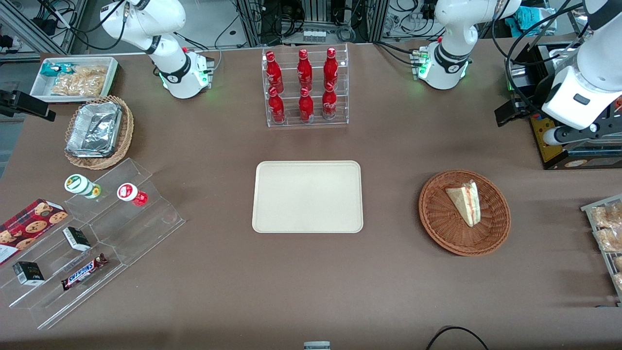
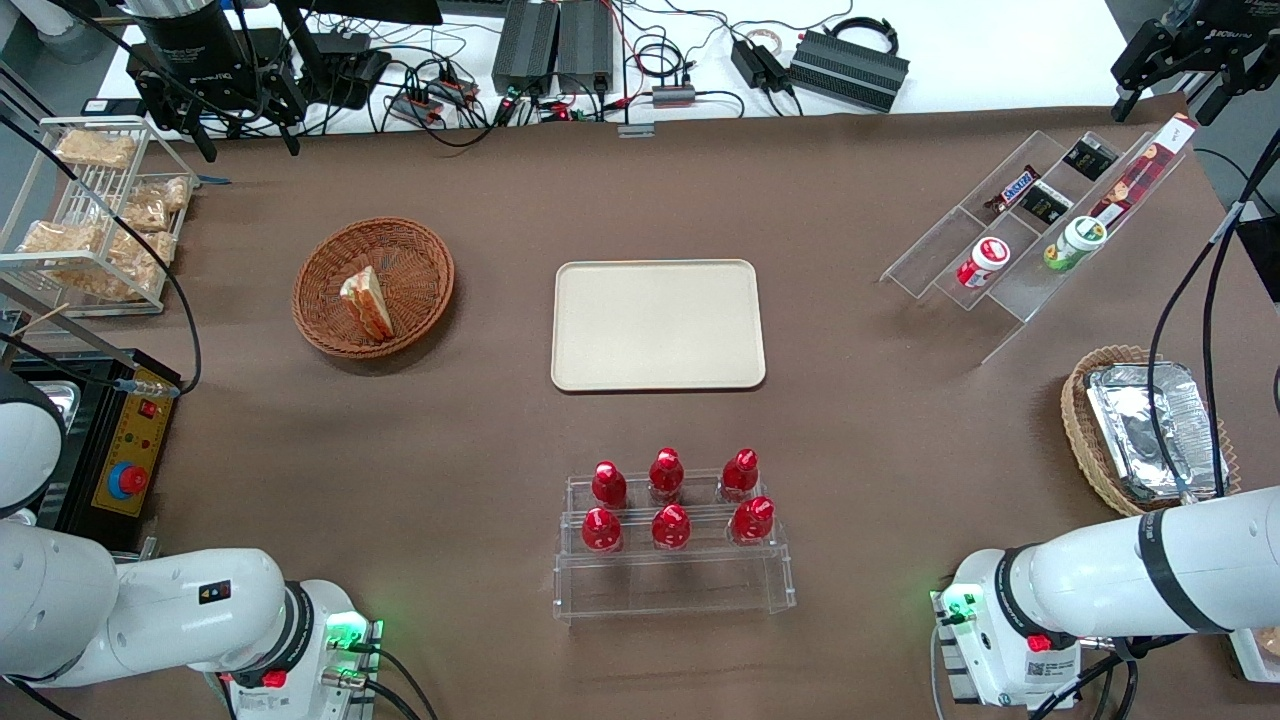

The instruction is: Place sandwich from basket to tray

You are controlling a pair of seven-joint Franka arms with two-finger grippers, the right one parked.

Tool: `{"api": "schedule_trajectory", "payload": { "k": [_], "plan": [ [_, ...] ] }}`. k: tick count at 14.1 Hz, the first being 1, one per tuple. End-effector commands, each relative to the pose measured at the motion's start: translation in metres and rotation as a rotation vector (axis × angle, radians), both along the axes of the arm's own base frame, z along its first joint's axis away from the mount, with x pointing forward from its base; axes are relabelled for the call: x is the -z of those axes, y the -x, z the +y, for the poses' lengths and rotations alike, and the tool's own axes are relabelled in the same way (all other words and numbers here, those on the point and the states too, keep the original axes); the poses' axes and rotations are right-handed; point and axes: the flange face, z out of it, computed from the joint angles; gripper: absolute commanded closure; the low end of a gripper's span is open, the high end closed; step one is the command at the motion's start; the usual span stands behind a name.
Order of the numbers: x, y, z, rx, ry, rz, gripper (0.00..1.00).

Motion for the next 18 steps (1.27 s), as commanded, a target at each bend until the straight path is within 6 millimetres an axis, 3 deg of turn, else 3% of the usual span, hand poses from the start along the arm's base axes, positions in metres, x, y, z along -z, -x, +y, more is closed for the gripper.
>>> {"api": "schedule_trajectory", "payload": {
  "k": [1, 5, 8, 11, 14, 18],
  "plan": [
    [0.001, 0.002, 0.0, 0.01, -0.008, 0.01, 0.0],
    [0.025, -0.014, 0.007, 0.001, -0.001, 0.053, 0.0],
    [0.082, -0.041, 0.018, -0.022, 0.012, 0.146, 0.0],
    [0.155, -0.065, 0.02, -0.058, 0.024, 0.16, 0.0],
    [0.234, -0.055, 0.019, -0.111, 0.019, 0.077, 0.0],
    [0.302, -0.04, 0.022, -0.14, 0.033, 0.003, 0.0]
  ]
}}
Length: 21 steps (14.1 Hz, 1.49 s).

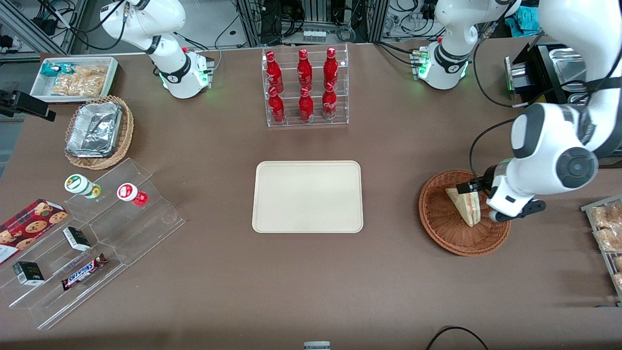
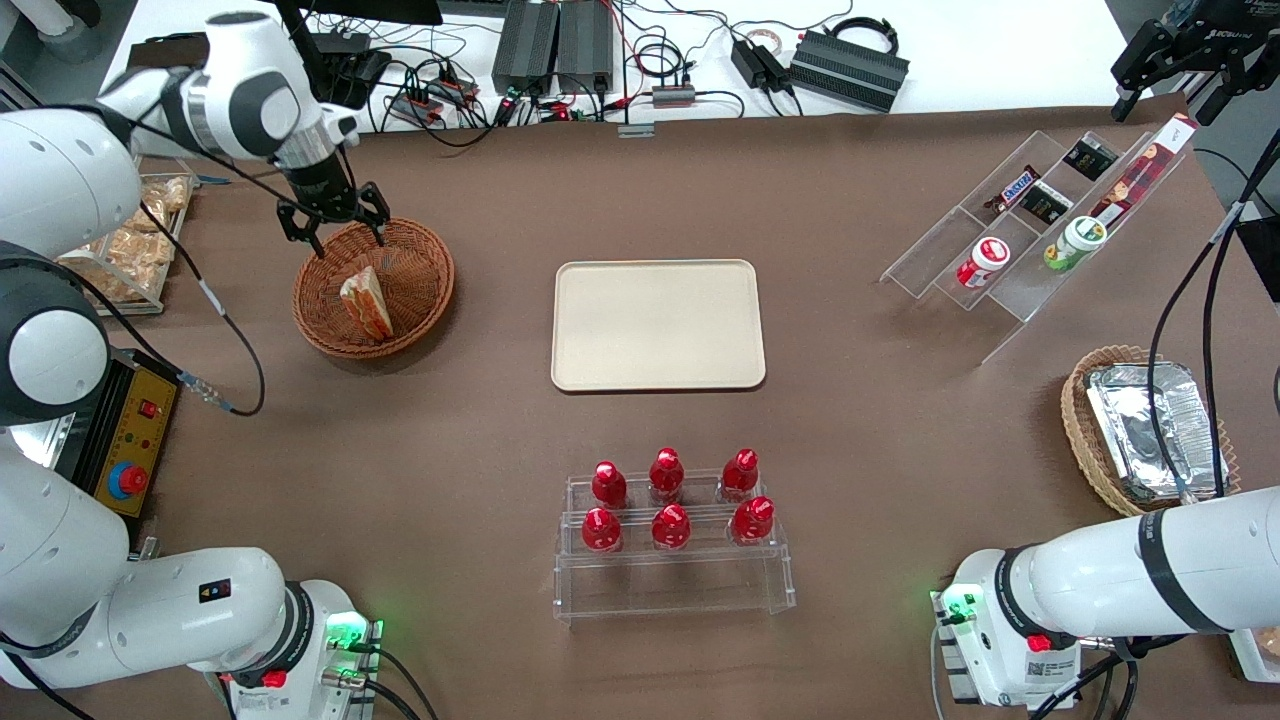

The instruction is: Place sandwich from basket to tray

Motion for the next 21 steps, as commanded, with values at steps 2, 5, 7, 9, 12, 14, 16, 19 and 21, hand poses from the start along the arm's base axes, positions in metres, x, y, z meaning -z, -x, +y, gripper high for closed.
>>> {"api": "schedule_trajectory", "payload": {
  "k": [2, 5, 7, 9, 12, 14, 16, 19, 21],
  "plan": [
    [0.045, 0.029, 0.013, -0.032, -0.018, -0.07, 0.0],
    [0.067, 0.029, 0.02, -0.047, -0.012, -0.062, 0.0],
    [0.086, 0.026, 0.021, -0.052, 0.001, -0.092, 0.0],
    [0.106, 0.027, 0.031, -0.07, 0.005, -0.102, 0.0],
    [0.117, 0.028, 0.033, -0.076, 0.008, -0.104, 0.18],
    [0.116, 0.027, 0.034, -0.077, 0.008, -0.105, 0.52],
    [0.106, 0.024, 0.033, -0.071, 0.007, -0.119, 0.73],
    [0.076, 0.01, 0.026, -0.056, 0.005, -0.151, 0.8],
    [0.044, -0.003, 0.003, -0.018, 0.005, -0.139, 0.8]
  ]
}}
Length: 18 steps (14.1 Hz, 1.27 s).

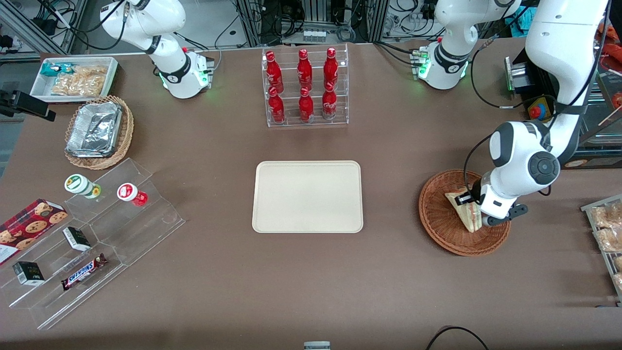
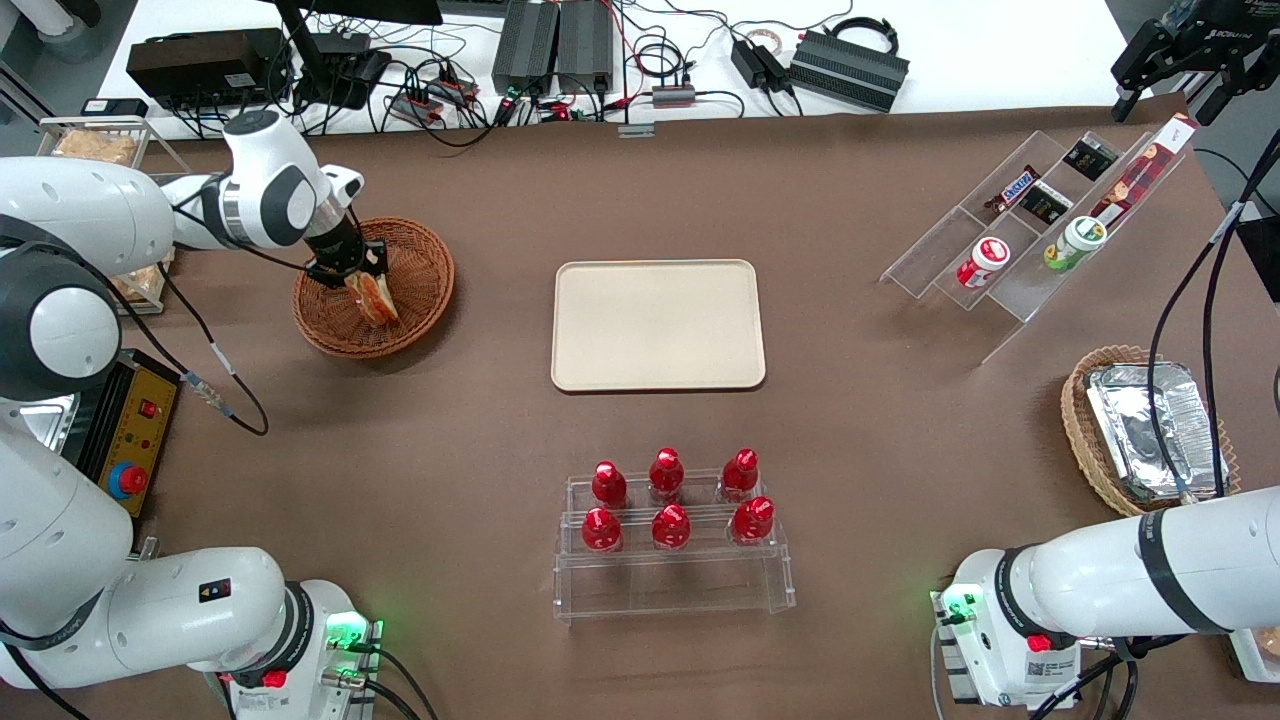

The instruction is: Place sandwich from basket to tray

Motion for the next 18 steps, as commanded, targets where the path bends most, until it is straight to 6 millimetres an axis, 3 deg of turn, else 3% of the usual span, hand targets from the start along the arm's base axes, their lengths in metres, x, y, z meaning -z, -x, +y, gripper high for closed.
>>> {"api": "schedule_trajectory", "payload": {
  "k": [1, 3, 6, 10, 12, 13, 16, 18],
  "plan": [
    [-0.054, -0.016, -0.05, 0.086, -0.015, 0.014, 0.8],
    [-0.072, -0.017, -0.131, 0.208, -0.017, 0.07, 0.8],
    [-0.088, -0.007, -0.208, 0.312, -0.012, 0.096, 0.8],
    [-0.068, 0.007, -0.323, 0.357, -0.03, 0.182, 0.82],
    [-0.043, 0.033, -0.396, 0.324, -0.057, 0.186, 0.82],
    [-0.035, 0.039, -0.422, 0.31, -0.054, 0.174, 0.82],
    [-0.021, 0.055, -0.472, 0.316, -0.04, 0.162, 0.81],
    [-0.008, 0.068, -0.494, 0.313, -0.033, 0.152, 0.81]
  ]
}}
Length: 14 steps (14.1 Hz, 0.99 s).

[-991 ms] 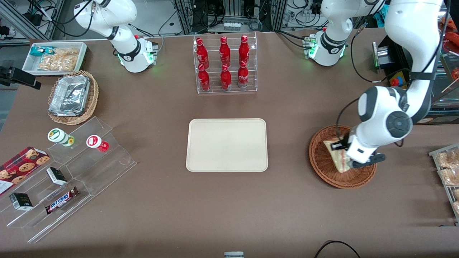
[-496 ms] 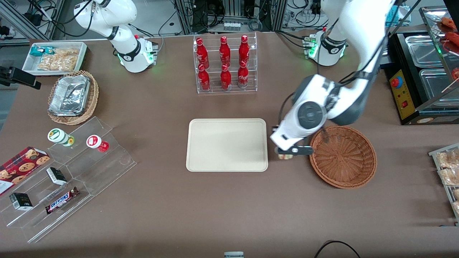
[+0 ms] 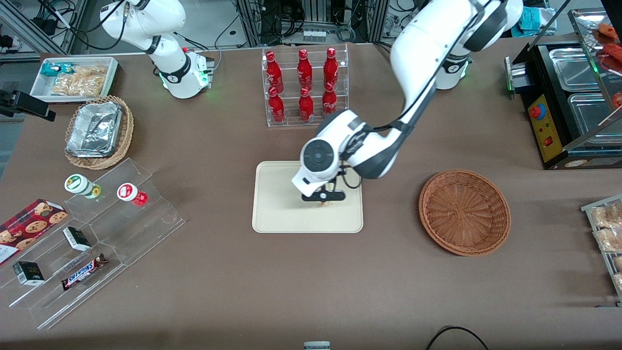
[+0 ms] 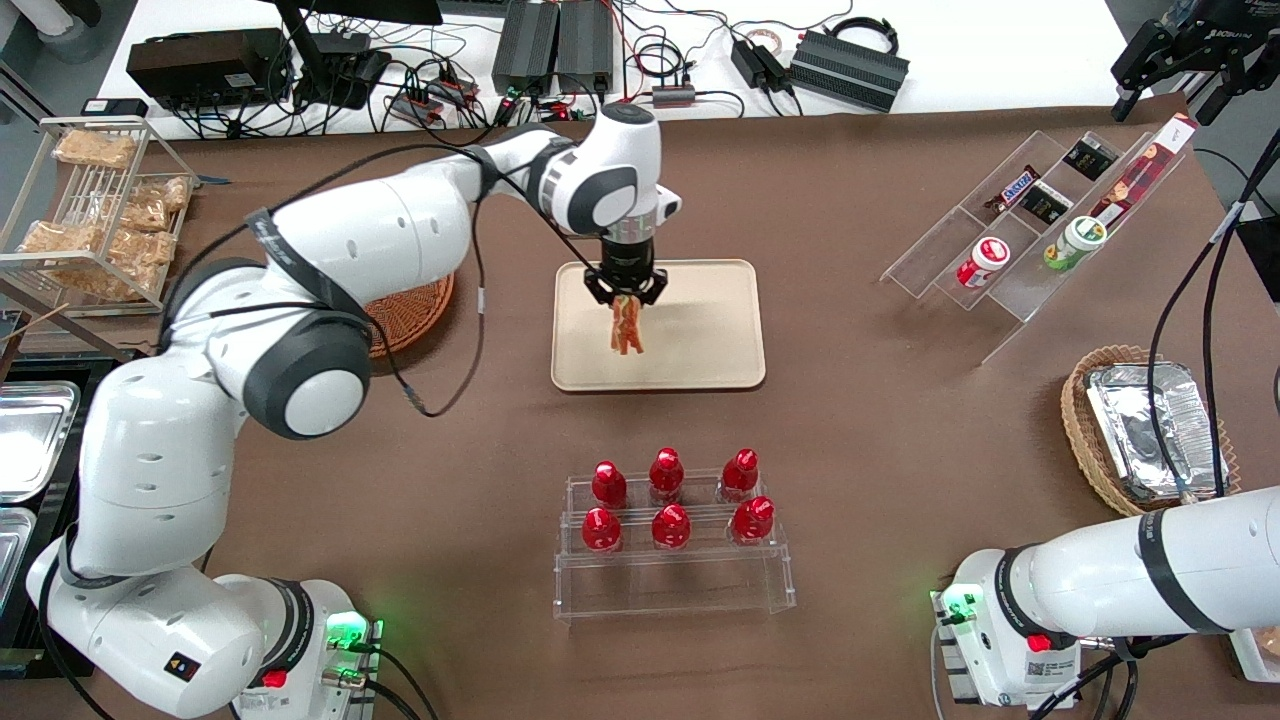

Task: Place sandwich from basket to tray
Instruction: 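Carry the sandwich with the left gripper over the cream tray, then lower the sandwich onto the tray and open the left gripper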

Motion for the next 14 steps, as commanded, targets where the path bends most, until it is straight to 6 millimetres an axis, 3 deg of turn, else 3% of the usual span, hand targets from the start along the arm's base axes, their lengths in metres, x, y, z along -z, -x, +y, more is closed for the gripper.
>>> {"api": "schedule_trajectory", "payload": {
  "k": [1, 2, 3, 5, 6, 10, 12, 14],
  "plan": [
    [0.006, 0.005, -0.028, -0.018, 0.01, -0.038, 0.79],
    [0.013, 0.006, -0.032, -0.021, 0.019, -0.044, 0.72],
    [0.016, 0.005, -0.035, -0.026, 0.033, -0.055, 0.39],
    [0.022, 0.007, -0.04, -0.024, 0.045, -0.068, 0.16],
    [0.02, 0.006, -0.04, -0.023, 0.046, -0.072, 0.0],
    [0.002, -0.009, -0.028, -0.036, 0.034, -0.116, 0.0],
    [-0.027, -0.016, -0.019, -0.04, 0.028, -0.147, 0.0],
    [-0.06, -0.029, 0.002, -0.07, 0.007, -0.165, 0.0]
  ]
}}
